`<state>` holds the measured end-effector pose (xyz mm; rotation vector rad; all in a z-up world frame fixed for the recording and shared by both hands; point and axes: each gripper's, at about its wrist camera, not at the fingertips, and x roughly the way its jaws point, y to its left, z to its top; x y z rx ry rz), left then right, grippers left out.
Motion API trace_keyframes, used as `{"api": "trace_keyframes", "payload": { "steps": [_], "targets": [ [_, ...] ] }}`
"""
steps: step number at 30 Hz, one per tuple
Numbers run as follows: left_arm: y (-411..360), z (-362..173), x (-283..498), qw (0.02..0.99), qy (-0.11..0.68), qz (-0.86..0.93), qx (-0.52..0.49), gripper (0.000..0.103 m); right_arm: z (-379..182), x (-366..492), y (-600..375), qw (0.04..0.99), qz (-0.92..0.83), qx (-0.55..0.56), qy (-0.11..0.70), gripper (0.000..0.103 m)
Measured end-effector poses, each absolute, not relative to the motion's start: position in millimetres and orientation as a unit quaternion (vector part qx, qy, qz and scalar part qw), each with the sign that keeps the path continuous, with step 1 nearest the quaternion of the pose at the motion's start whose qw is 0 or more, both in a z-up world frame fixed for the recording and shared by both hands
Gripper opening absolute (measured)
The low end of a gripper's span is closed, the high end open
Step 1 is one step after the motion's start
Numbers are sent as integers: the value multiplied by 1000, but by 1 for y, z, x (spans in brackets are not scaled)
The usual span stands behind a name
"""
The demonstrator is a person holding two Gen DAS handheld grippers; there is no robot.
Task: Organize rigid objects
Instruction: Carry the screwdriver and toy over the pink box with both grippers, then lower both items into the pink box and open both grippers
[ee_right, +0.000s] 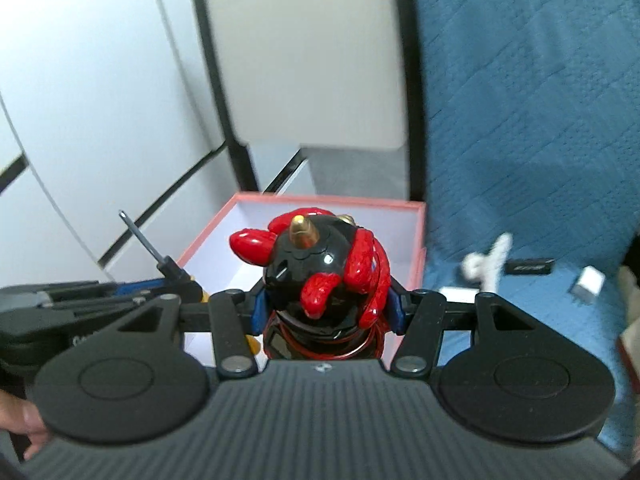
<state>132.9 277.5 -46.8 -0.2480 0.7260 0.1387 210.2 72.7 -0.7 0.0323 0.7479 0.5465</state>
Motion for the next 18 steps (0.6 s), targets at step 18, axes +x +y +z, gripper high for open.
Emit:
{"api": "trace_keyframes", "payload": {
  "steps": [18],
  "targets": [
    [307,-125,127,881,437,85,-163,22,-92,207,111,852,259,-38,454,59]
  ]
}}
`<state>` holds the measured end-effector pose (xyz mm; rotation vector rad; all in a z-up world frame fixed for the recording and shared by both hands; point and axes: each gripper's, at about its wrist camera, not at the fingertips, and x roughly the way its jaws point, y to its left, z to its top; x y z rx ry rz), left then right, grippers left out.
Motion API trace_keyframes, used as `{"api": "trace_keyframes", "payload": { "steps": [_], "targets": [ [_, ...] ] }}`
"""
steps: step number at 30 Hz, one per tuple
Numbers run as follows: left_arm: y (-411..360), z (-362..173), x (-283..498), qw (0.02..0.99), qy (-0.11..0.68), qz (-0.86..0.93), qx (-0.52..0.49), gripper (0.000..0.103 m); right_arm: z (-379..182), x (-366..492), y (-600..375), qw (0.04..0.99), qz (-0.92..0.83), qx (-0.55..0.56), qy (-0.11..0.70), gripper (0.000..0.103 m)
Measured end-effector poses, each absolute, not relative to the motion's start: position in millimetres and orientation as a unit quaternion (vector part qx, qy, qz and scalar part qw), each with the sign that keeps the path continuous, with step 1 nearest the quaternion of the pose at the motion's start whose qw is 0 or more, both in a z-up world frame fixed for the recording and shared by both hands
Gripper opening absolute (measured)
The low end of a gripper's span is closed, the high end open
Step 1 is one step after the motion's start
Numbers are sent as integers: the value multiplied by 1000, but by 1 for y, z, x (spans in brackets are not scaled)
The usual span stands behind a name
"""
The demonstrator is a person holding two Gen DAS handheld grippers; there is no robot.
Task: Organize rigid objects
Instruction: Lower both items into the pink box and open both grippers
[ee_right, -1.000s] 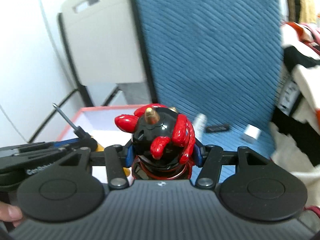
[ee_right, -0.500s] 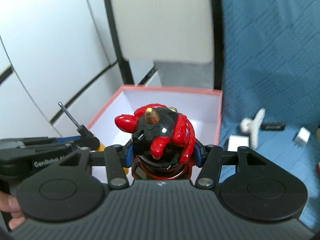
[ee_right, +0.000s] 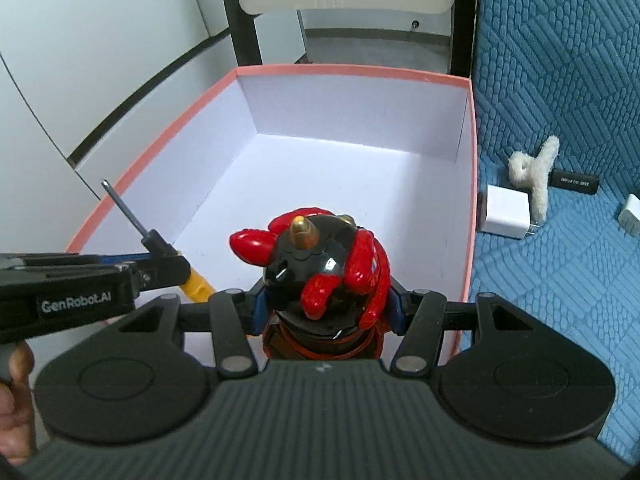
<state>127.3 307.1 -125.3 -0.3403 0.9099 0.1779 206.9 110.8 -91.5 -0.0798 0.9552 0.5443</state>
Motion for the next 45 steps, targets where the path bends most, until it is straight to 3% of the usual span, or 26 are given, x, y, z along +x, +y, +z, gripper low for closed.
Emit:
{"api": "trace_keyframes", "payload": {
  "steps": [7,27,43,45],
  "targets": [
    [304,-108,119,888,420,90,-162,23,-84,209,101,856,255,-25,449,65],
    [230,-32,100,932,325,45,-156,23,-7,176,15,914,230,8,335,65],
    [156,-43,99,935,321,-4,-153,24,-9,153,-69,932,170,13,319,65],
    [149,-46,98,933,325,-6,-153,30,-13,152,-75,933,163,11,321,65]
  ]
}}
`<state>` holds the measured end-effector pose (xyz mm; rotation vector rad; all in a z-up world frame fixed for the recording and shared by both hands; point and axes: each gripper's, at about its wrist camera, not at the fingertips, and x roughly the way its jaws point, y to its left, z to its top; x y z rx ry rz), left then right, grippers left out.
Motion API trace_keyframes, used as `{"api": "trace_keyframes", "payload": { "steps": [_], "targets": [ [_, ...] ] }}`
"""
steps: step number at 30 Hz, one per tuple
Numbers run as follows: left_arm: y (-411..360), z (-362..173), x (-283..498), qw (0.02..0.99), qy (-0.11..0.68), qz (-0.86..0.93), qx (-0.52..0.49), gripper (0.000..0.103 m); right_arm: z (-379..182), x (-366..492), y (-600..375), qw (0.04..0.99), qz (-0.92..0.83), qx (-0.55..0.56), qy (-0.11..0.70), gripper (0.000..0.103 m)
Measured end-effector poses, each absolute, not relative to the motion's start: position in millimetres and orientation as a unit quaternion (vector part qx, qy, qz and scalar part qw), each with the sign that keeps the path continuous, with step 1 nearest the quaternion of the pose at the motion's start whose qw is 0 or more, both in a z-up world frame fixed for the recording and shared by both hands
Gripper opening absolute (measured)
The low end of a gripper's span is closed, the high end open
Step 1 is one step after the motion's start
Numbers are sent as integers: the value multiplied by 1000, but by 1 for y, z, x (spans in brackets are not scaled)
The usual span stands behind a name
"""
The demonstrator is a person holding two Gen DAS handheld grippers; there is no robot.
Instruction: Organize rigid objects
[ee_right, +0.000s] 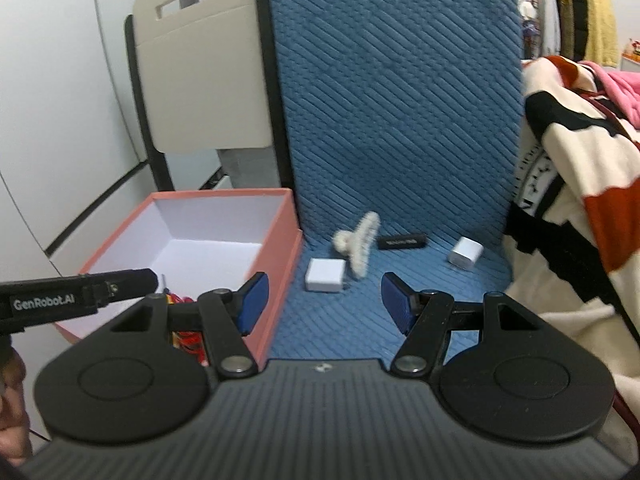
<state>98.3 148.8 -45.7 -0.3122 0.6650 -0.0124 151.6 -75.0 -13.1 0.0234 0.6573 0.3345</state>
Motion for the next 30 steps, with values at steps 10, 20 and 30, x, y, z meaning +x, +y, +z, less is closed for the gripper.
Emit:
{"api": "trace_keyframes", "payload": {
  "steps": [10,20,30],
  "targets": [
    [117,-58,92,928,344,-21,-141,43,-28,141,-110,935,131,9,331,65],
    [88,-68,92,926,353,-26,-130,58,-41,133,-142,936,107,7,336,65],
    [55,-73,96,927,360,-24,-105,63,-55,123,-172,936,93,9,339,65]
  ]
}}
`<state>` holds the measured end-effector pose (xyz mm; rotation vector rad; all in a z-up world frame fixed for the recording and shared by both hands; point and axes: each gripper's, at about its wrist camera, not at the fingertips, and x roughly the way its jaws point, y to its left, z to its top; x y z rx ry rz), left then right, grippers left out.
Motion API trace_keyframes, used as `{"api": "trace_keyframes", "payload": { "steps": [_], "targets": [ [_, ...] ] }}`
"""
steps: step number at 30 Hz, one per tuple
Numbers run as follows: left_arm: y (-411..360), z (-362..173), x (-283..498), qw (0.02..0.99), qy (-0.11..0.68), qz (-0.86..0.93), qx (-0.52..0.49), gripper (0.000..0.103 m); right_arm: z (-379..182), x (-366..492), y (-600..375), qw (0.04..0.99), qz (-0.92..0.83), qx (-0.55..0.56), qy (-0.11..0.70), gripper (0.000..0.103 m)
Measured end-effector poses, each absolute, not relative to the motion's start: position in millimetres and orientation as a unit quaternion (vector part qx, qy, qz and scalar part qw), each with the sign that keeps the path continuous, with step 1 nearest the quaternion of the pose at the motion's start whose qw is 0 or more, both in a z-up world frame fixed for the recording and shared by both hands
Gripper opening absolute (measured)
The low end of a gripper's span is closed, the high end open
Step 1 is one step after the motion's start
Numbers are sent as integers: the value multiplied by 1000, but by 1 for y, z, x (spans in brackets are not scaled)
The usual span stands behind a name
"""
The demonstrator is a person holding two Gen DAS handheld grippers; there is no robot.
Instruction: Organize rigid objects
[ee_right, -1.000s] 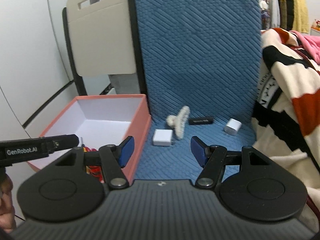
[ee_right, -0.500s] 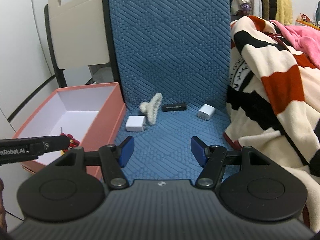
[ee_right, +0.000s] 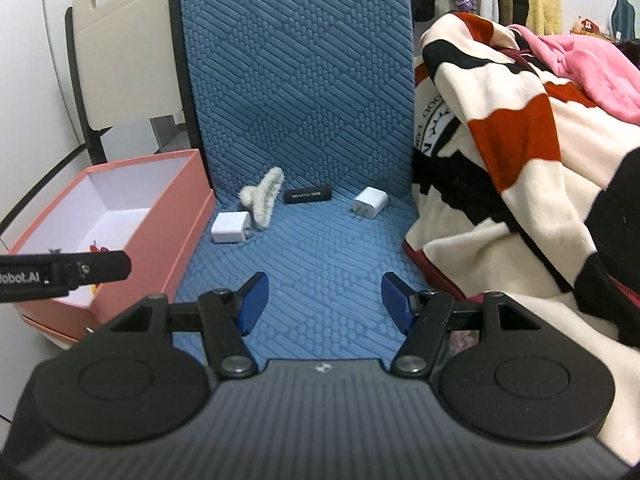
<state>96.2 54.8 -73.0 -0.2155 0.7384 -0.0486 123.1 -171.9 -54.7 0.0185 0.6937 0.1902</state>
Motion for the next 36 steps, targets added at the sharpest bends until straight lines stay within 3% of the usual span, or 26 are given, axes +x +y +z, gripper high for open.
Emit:
{"api": "trace_keyframes", "payload": {
  "steps": [16,36],
  "targets": [
    [27,-96,122,925,372,-21,-77,63,-74,131,-196,935,82,37,342,65],
    [11,-152,225,931,362,-23,-48,63,-89,214,-215,927,27,86,363,65]
  ]
}}
